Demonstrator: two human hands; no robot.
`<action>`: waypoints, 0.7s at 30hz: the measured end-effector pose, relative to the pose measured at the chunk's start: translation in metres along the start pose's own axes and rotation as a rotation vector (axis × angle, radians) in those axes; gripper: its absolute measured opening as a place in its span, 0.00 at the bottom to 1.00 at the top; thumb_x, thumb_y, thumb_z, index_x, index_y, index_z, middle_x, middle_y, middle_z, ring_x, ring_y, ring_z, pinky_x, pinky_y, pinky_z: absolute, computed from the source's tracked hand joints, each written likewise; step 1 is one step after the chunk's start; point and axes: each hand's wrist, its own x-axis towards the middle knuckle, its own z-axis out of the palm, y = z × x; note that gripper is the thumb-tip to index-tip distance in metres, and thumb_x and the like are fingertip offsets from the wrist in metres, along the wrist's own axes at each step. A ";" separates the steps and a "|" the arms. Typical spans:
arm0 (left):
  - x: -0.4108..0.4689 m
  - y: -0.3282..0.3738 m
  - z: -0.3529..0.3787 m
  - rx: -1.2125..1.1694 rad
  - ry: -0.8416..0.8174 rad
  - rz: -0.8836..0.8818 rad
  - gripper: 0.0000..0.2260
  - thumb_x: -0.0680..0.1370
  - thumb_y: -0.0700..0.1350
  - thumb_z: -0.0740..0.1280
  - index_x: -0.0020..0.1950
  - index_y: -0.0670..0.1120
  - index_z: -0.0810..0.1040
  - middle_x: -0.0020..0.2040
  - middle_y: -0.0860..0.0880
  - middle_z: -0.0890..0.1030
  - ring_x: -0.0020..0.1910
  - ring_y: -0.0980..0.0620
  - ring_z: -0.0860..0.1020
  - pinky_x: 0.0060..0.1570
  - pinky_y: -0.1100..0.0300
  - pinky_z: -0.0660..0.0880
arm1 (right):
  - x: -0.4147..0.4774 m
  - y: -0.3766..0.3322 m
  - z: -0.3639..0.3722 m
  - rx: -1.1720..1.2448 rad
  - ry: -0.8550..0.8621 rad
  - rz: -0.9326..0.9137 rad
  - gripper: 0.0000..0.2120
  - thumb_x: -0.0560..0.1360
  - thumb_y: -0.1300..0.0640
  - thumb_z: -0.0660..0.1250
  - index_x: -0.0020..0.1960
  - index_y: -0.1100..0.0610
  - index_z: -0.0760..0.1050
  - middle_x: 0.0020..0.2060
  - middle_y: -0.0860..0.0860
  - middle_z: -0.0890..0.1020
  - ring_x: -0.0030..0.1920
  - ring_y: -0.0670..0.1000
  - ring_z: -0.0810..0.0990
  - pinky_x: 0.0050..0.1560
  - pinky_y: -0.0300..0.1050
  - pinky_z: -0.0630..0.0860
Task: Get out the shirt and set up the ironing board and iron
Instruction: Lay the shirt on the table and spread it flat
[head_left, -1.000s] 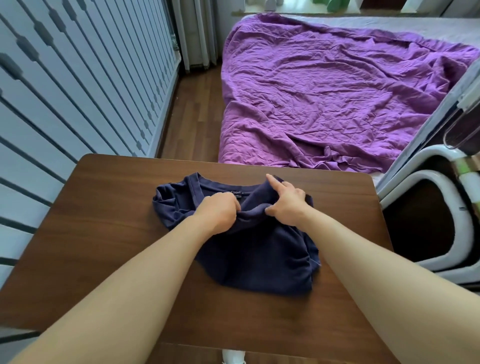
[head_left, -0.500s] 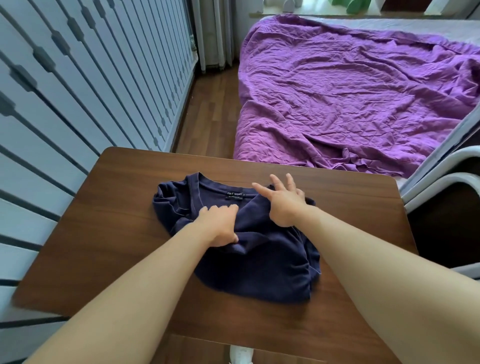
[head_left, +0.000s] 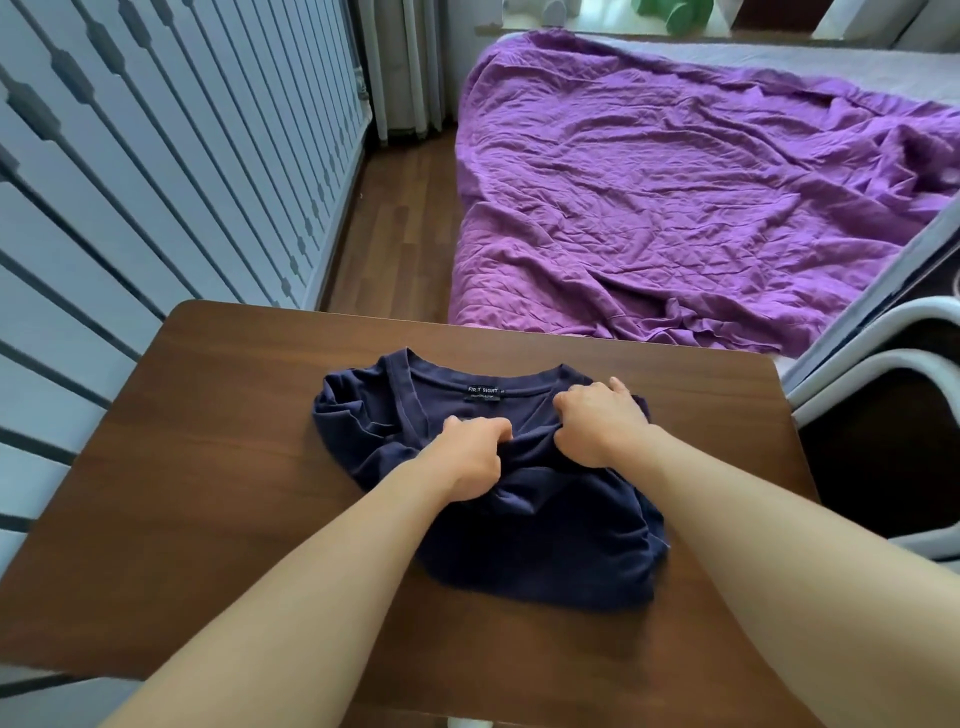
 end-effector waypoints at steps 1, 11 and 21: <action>0.006 0.009 0.004 -0.003 0.008 0.024 0.15 0.76 0.35 0.53 0.57 0.48 0.71 0.56 0.43 0.75 0.63 0.41 0.65 0.59 0.45 0.70 | 0.000 0.009 0.002 -0.013 0.018 0.031 0.13 0.74 0.58 0.58 0.58 0.55 0.73 0.60 0.54 0.76 0.64 0.57 0.70 0.72 0.54 0.56; 0.056 0.059 0.003 -0.156 0.128 0.146 0.13 0.74 0.35 0.56 0.52 0.47 0.75 0.49 0.47 0.78 0.44 0.47 0.74 0.44 0.60 0.69 | -0.004 0.077 -0.008 0.218 0.149 0.109 0.04 0.72 0.54 0.61 0.46 0.53 0.73 0.61 0.51 0.75 0.73 0.53 0.61 0.76 0.51 0.49; 0.006 0.064 -0.008 -0.232 0.110 0.254 0.22 0.68 0.53 0.69 0.59 0.51 0.69 0.58 0.52 0.72 0.56 0.52 0.71 0.58 0.57 0.70 | -0.047 0.054 -0.064 0.664 0.233 0.075 0.03 0.75 0.56 0.60 0.48 0.55 0.69 0.42 0.50 0.75 0.43 0.52 0.73 0.44 0.42 0.66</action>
